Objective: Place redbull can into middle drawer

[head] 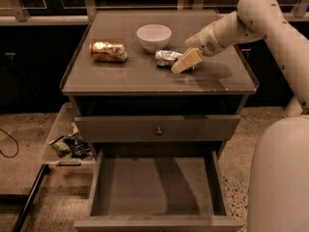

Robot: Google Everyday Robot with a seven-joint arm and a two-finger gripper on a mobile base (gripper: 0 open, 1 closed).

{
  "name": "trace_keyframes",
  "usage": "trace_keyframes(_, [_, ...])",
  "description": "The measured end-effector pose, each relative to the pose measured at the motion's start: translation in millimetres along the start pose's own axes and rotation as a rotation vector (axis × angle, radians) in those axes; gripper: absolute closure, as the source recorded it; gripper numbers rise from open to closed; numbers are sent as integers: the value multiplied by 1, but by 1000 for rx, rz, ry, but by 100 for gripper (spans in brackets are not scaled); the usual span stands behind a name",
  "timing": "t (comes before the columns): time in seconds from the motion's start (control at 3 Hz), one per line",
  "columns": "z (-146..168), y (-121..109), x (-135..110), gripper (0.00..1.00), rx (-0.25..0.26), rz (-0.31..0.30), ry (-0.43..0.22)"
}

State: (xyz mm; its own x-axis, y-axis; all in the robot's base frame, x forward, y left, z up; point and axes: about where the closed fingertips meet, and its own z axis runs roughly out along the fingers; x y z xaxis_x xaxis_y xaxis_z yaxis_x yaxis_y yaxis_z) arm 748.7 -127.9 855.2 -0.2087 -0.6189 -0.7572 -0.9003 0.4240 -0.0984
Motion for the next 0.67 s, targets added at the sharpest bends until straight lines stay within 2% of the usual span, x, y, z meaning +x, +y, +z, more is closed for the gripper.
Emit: trace_keyframes(0.67, [0, 0, 0, 66, 0, 0, 0])
